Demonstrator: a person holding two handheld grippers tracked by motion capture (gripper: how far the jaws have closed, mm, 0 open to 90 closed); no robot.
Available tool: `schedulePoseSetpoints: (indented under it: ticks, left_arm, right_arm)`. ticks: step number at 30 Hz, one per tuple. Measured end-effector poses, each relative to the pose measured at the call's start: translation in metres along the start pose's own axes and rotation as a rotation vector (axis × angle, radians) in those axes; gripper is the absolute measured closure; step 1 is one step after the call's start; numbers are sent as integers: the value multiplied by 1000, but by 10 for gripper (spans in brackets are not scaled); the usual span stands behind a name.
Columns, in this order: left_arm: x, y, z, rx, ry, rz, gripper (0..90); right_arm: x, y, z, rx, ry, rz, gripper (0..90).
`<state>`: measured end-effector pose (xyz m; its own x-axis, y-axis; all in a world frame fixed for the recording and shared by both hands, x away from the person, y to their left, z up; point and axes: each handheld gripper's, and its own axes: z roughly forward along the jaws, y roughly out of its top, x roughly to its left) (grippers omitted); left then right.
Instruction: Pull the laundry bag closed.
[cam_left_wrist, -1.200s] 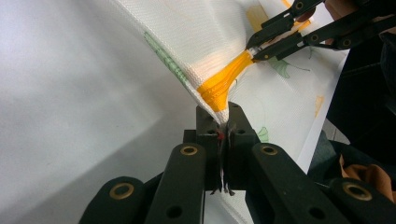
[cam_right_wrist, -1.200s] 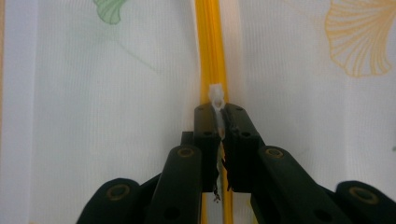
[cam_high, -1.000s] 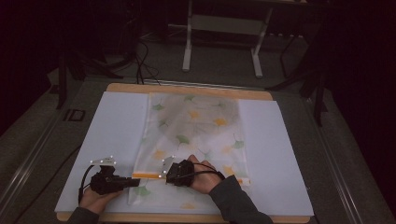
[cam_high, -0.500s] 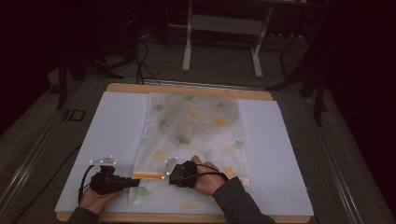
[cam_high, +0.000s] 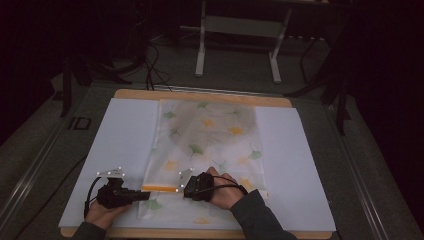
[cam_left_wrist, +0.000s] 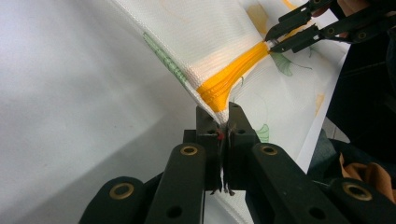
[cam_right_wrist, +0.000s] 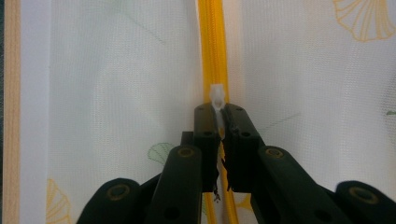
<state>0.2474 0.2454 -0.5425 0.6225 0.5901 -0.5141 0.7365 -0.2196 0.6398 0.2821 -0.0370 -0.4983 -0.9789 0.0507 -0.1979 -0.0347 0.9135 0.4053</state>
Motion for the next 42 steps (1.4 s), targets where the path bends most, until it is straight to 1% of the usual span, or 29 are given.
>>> schedulePoseSetpoints:
  ticks: [6,9,12,15,16,23,40,42]
  left_arm:
    - [0,0,0,0,3,-1,874]
    - [0,0,0,0,7,-1,875]
    - [1,0,0,0,7,-1,875]
    - [0,0,0,-2,7,-3,874]
    - [0,0,0,-2,8,-3,874]
    - [1,0,-1,0,8,-2,875]
    - [1,0,-1,-1,8,-4,874]
    - [1,0,-1,-1,8,-4,875]
  right_arm:
    - [-2,-4,0,10,-6,-4,848]
    - [-2,-9,-2,23,-5,11,848]
    - [-3,-12,-3,22,-7,9,847]
    - [-3,-16,-5,25,-7,21,848]
    - [-4,-17,-6,22,-9,19,848]
    - [-5,-27,-9,38,-13,35,848]
    - [-7,-41,-16,52,-19,45,848]
    - [-7,-43,-17,50,-20,54,848]
